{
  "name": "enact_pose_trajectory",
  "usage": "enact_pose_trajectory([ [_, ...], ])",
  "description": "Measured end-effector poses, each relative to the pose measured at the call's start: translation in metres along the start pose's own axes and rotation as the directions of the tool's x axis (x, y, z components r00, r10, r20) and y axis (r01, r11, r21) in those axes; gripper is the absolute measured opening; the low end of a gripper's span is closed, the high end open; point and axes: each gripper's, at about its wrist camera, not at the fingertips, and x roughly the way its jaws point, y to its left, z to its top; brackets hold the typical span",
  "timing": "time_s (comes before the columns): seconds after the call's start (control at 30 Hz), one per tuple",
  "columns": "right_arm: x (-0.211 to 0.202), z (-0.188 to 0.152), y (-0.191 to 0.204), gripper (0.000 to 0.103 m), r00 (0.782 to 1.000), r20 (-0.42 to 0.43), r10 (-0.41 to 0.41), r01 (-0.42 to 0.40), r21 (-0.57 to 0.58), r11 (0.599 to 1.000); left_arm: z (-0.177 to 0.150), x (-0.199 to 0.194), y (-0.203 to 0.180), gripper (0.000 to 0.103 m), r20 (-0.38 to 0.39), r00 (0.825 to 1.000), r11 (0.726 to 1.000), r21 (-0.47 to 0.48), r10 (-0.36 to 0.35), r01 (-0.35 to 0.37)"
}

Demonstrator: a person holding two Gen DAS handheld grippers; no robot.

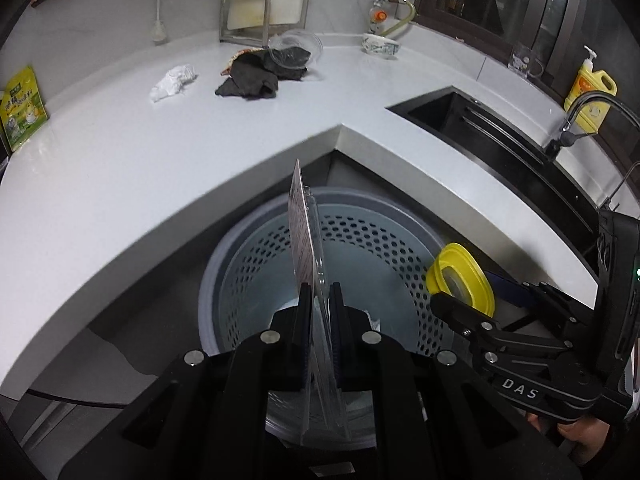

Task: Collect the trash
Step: 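Lift the receipt and yellow lid and carry both over the bin, then open both grippers to drop the receipt and lid into the bin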

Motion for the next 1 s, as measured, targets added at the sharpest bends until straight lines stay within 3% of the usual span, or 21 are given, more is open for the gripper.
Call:
enact_pose_trajectory([
  [0.37, 0.001, -0.002, 0.003, 0.071, 1.0, 0.009, 0.017, -0.017, -0.016, 1.0, -0.007, 0.01, 0.01, 0.011, -0.045, 0.999, 0.999, -0.038, 0.022, -0.024],
  [0.47, 0.002, -0.002, 0.0, 0.074, 1.0, 0.007, 0.018, -0.018, -0.005, 1.0, -0.007, 0.009, 0.014, 0.027, -0.046, 0.999, 0.998, -0.06, 0.027, -0.03],
  [0.53, 0.0, -0.002, -0.001, 0.075, 1.0, 0.014, 0.024, -0.024, 0.005, 1.0, -0.008, 0.008, 0.017, 0.053, -0.038, 0.999, 0.997, -0.071, 0.038, -0.041],
  [0.6, -0.001, -0.002, -0.003, 0.076, 1.0, 0.016, 0.026, -0.026, 0.01, 1.0, -0.008, 0.005, 0.02, 0.062, -0.02, 0.999, 0.995, -0.083, 0.046, -0.047],
  [1.0, -0.006, -0.003, -0.004, 0.076, 0.999, 0.032, 0.016, -0.017, 0.012, 1.0, -0.008, 0.004, 0.025, 0.064, -0.018, 0.998, 0.993, -0.096, 0.068, -0.069],
])
